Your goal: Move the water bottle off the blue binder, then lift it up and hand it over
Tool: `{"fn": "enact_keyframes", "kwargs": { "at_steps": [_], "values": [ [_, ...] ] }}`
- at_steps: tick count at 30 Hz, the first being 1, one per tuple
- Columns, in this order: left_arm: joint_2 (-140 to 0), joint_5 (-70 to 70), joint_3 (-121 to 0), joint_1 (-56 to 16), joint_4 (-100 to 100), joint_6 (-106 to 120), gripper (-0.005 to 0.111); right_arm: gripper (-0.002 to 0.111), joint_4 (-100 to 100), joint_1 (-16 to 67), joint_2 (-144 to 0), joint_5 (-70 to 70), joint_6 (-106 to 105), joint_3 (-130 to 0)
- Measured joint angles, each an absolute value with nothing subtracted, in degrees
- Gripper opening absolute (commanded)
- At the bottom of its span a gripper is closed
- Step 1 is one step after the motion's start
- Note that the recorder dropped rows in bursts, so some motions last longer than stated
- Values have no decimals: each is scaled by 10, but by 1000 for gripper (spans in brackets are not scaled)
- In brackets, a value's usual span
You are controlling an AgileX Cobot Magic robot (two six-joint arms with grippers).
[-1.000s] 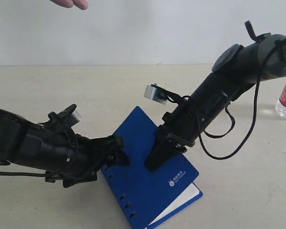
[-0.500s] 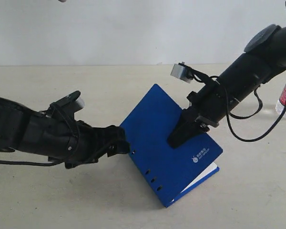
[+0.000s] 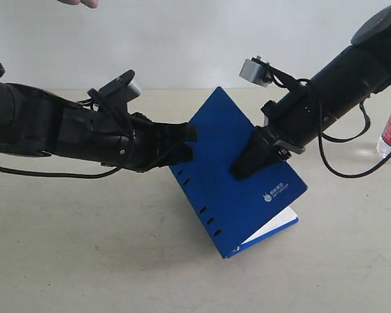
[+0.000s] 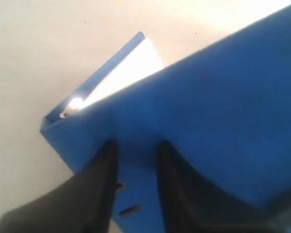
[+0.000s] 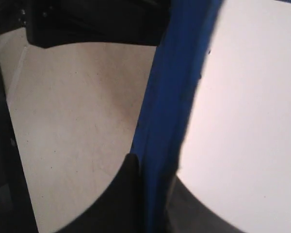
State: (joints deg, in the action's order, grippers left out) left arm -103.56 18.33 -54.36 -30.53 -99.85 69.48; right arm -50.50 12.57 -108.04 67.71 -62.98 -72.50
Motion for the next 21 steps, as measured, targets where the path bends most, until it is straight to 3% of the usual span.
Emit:
{"fn": "enact_keyframes", "kwargs": {
  "at_steps": [8, 19, 21],
  "values": [
    [-1108, 216, -566, -304, -1002, 696, 20, 0, -459, 126, -1080, 662, -616, -720],
    [-1085, 163, -573, -263, -999, 746, 20, 0, -496, 126, -1001, 677, -621, -720],
    [-1085, 162, -593, -263, -999, 753, 27, 0, -500, 126, -978, 679, -622, -720]
  ]
}}
